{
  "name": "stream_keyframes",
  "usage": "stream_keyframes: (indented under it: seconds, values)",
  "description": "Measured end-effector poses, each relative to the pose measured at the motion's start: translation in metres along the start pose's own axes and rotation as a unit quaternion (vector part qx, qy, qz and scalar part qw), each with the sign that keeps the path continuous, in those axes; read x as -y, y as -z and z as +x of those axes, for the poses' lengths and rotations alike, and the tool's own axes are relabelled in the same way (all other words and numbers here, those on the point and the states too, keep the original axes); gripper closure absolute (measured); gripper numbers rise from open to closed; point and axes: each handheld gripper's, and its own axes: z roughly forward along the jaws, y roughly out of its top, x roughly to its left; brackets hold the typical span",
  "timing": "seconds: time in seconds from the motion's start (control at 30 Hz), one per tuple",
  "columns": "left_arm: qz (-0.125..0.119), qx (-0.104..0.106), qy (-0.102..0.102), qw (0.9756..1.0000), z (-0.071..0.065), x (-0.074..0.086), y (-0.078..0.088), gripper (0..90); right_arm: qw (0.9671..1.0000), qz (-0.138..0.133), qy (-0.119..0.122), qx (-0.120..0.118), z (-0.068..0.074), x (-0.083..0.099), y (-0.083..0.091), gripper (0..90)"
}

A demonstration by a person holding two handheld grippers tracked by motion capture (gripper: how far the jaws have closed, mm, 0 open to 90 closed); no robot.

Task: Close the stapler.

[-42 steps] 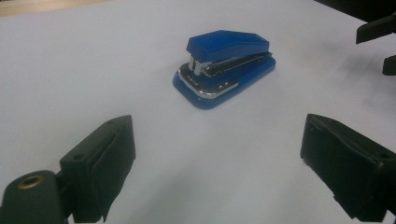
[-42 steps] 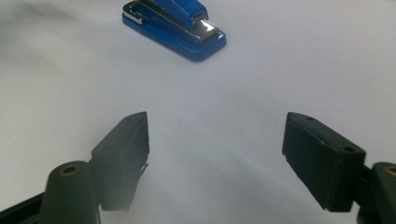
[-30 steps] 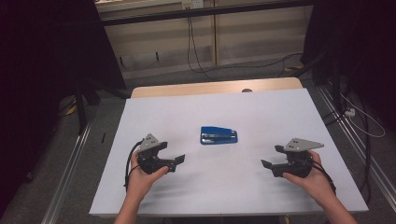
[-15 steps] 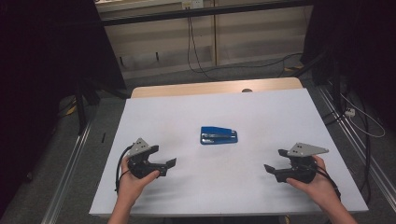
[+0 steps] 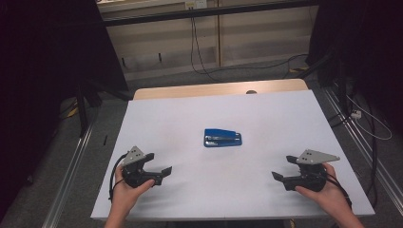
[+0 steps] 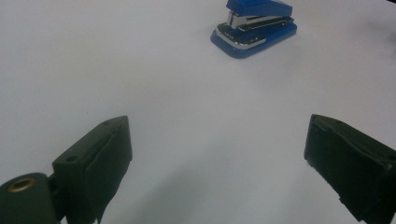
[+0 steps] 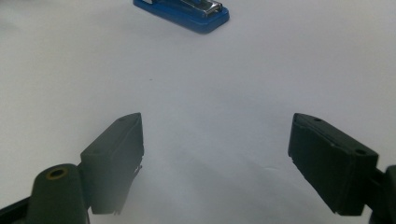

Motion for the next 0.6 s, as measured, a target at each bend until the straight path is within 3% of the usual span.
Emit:
stream_keyframes:
  seconds: [0.6]
  values:
    - [-0.001,-0.003,-0.002,1.0,0.0019,0.0049,0.0041,7.9,1.0,-0.008,0.0,0.0,0.0003,0.0031,0.0028,16.9]
